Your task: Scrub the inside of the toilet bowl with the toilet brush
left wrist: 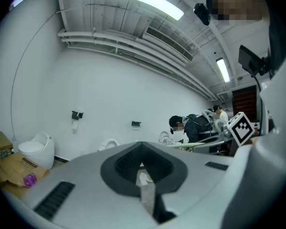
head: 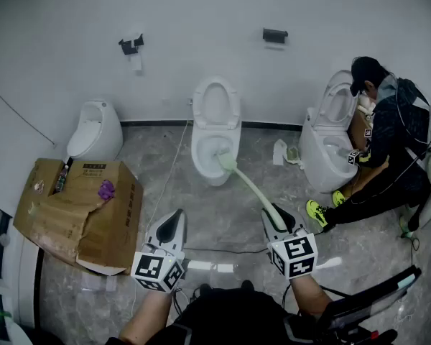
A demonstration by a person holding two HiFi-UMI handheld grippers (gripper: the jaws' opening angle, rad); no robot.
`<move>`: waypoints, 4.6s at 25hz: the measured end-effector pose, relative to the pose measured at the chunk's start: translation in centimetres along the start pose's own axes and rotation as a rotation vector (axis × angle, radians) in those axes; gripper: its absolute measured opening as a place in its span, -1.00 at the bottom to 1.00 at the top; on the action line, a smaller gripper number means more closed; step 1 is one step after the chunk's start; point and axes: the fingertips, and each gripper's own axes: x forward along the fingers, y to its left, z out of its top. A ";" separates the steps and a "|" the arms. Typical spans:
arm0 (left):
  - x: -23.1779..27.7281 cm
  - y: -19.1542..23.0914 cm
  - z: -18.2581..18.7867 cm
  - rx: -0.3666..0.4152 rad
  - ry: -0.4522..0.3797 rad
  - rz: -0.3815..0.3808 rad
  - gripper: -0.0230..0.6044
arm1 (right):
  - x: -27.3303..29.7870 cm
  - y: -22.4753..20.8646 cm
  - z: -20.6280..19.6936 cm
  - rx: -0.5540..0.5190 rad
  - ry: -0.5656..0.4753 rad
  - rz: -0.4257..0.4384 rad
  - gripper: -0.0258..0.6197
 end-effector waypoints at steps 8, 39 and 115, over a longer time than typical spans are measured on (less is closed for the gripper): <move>0.1 0.1 -0.4 0.001 0.015 -0.019 -0.90 | 0.1 0.1 -0.3 0.019 0.002 -0.002 -0.59; -2.4 5.3 -1.2 -0.030 -0.007 -0.160 -0.90 | 2.6 7.0 1.6 0.073 0.006 -0.057 -0.59; 37.4 24.6 2.2 -0.001 0.066 -0.147 -0.90 | 40.2 -12.1 11.3 0.050 0.011 0.011 -0.59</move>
